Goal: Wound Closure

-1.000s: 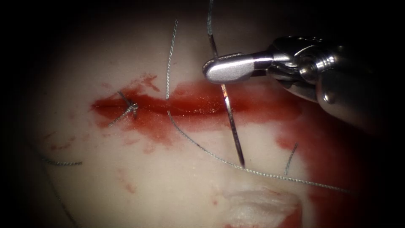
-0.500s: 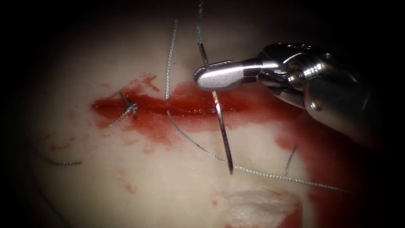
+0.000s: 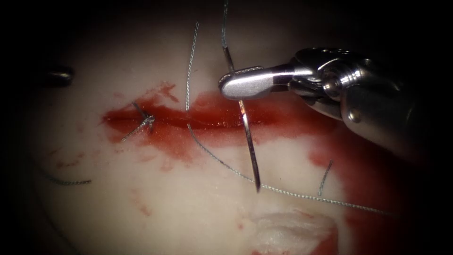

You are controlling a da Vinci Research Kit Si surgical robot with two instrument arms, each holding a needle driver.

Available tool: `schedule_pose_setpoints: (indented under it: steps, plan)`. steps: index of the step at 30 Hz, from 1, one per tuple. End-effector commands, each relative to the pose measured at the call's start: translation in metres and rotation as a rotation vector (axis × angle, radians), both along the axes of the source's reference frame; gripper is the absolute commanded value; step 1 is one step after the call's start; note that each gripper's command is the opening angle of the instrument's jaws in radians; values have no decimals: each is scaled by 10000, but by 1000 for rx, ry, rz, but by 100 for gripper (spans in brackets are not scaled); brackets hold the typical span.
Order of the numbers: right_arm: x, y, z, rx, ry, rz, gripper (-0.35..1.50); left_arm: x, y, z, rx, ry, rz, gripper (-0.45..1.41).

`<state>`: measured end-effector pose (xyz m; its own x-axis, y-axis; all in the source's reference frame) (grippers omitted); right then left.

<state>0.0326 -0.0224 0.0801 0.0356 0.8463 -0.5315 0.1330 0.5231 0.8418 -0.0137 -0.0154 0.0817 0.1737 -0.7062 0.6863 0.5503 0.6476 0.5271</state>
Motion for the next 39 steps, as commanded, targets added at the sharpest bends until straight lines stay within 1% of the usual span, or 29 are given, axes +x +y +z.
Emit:
schedule_pose_setpoints:
  steps: [1,2,3,5,6,7,8,9,10,11,12,14,16,18,21,24,28,30,31,33,34,39]
  plan:
    - [7,5,8,-44,39,16,-35,-13,4,1,11,-36,4,81]
    - [6,6,11,-49,60,28,-35,-22,-7,12,89,-96,-18,72]
    - [6,8,13,-49,67,38,-35,-27,-14,21,108,-120,-12,71]
    - [5,12,17,-114,70,62,-35,-38,-27,43,86,-157,61,69]
    - [4,15,18,-167,68,79,-35,-41,-33,55,103,-193,102,67]
    - [3,18,21,-250,66,101,-35,-45,-41,72,115,-229,154,52]
    - [2,20,23,-293,66,108,-35,-46,-46,85,125,-250,189,26]
    - [1,21,25,-342,66,117,-35,-48,-51,96,131,-254,199,-25]
    - [1,22,28,-393,69,121,-35,-49,-55,111,107,-222,183,-25]
    - [1,22,30,-407,69,122,-35,-50,-59,121,95,-194,173,-30]
    - [1,22,33,-410,68,123,-35,-51,-60,129,82,-169,169,-45]
    - [3,20,38,-400,58,131,-35,-53,-59,147,66,-110,152,-45]
    - [5,17,42,-328,32,160,-35,-56,-53,162,66,-82,156,-45]
    - [8,15,45,-297,24,170,-35,-59,-46,173,25,-41,184,-45]
    - [12,14,45,-211,45,203,-35,-63,-34,190,-19,-3,233,-45]
    - [15,15,44,-167,57,220,-35,-61,-25,203,-12,39,266,-45]
    - [17,16,40,-139,60,219,-35,-49,-25,211,28,114,323,-45]
    - [18,16,37,-129,60,220,-35,-44,-23,213,57,174,348,-45]
    - [18,17,35,-127,60,220,-35,-43,-23,213,70,184,373,-45]
    - [17,18,33,-117,60,220,-35,-41,-22,214,102,214,388,-45]
    - [17,18,31,-109,61,219,-35,-41,-24,217,130,227,421,-45]
    - [16,19,29,-100,62,219,-35,-48,-22,219,136,246,415,-45]
